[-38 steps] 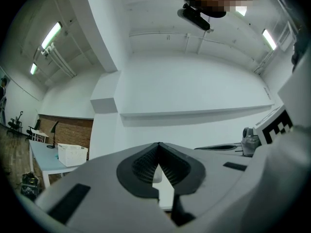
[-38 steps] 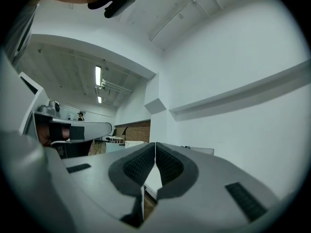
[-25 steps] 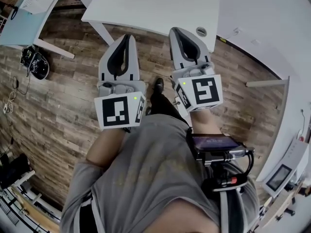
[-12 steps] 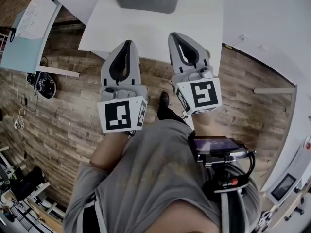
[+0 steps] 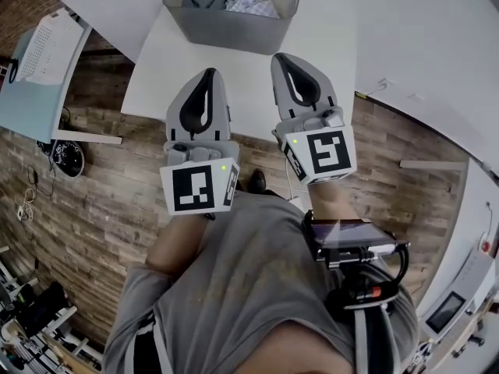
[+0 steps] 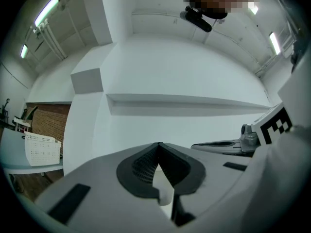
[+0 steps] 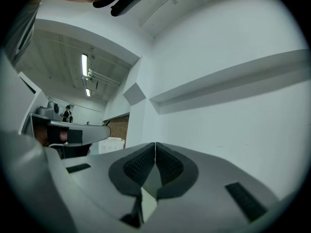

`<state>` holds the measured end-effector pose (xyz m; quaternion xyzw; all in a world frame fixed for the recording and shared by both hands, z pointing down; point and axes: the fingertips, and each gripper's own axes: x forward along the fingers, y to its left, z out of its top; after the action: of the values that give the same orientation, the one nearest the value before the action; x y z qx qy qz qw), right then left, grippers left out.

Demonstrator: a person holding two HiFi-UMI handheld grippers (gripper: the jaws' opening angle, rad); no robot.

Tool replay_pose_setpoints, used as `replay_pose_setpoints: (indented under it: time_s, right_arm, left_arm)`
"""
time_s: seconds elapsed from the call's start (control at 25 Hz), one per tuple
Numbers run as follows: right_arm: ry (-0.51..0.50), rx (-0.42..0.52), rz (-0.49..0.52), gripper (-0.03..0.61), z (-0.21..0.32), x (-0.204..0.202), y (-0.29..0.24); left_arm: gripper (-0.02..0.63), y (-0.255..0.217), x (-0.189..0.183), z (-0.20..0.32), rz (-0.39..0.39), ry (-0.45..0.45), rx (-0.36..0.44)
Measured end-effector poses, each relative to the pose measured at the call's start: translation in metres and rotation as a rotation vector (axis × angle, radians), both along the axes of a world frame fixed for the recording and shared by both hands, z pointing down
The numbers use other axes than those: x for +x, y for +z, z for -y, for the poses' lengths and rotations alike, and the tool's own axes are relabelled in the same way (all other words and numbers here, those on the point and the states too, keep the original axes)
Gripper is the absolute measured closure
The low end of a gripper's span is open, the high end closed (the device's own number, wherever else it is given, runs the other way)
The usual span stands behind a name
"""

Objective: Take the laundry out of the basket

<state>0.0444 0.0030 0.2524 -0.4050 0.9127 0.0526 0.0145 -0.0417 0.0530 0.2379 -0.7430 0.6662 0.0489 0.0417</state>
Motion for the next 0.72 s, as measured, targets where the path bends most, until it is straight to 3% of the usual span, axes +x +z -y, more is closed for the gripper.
replay_pose_setpoints:
  time_s: [0.28, 0.72]
  right_arm:
    - [0.045, 0.019, -0.025, 0.571, 0.054, -0.032, 0.001]
    - [0.105, 0.026, -0.016, 0.571, 0.137, -0.095, -0.009]
  left_arm:
    - [0.606, 0.003, -0.032, 0.061, -0.04, 0.058, 0.011]
    - [0.606, -0.009, -0.094, 0.153, -0.02, 0.132, 0.025]
